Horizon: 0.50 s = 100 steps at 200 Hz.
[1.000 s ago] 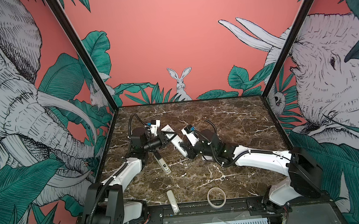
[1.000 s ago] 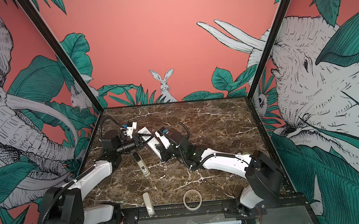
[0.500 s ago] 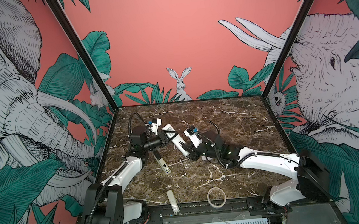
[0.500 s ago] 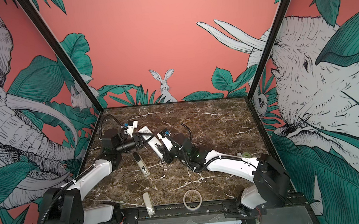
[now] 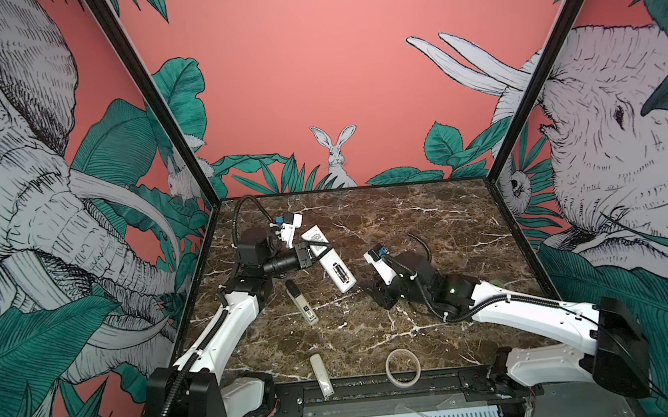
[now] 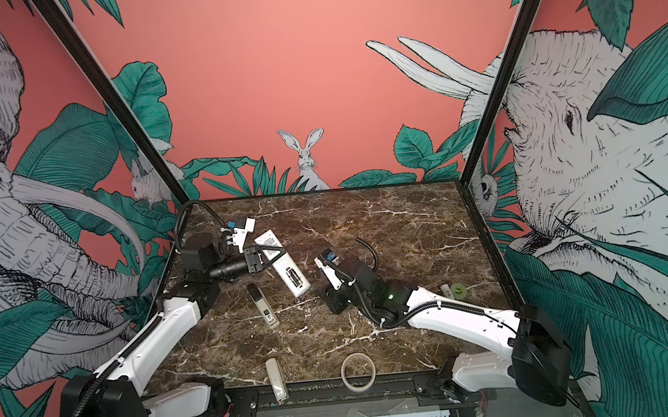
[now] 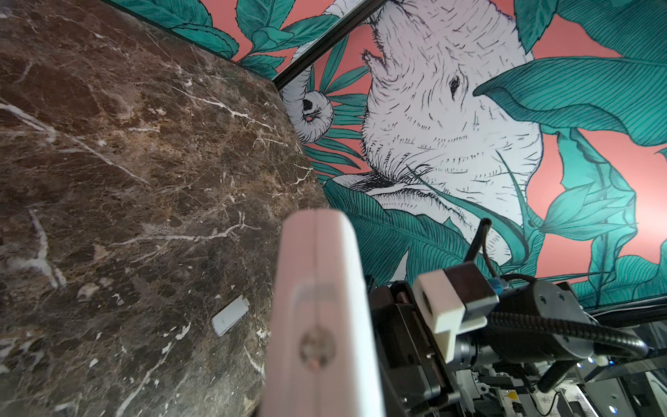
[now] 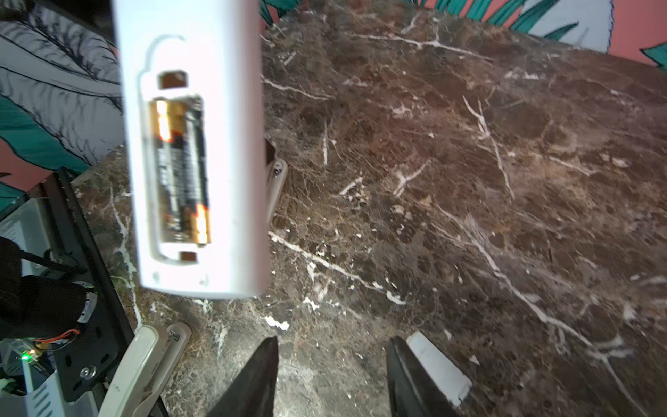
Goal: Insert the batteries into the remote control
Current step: 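Open the right gripper and lift it away from the remote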
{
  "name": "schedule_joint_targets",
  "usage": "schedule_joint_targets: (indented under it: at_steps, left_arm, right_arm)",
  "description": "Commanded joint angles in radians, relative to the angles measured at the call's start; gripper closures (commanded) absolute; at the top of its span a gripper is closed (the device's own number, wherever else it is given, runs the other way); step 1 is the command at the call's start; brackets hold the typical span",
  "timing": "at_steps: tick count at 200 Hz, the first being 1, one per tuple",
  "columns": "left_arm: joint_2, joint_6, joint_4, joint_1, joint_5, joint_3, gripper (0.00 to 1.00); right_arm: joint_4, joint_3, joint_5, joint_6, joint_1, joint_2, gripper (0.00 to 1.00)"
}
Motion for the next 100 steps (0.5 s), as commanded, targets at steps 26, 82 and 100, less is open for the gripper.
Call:
schedule_joint_targets:
  at_steps: [26,82,100]
  left_arm:
    - [-0.047,0.196,-0.242,-0.002,-0.045,0.045,1.00]
    - [-0.050,0.197,-0.263,-0.002,-0.085,-0.005,1.00]
    - [-0.023,0.193,-0.283,-0.003,-0.119,-0.019,1.00]
  right_arm:
    - [-0.219,0.028,0.068,-0.012,-0.058,0.036,0.35]
    - [-0.323,0.039,0.071,0.080,-0.188,0.187,0.39]
    - [-0.288,0.031,0.046,0.090,-0.207,0.236,0.41]
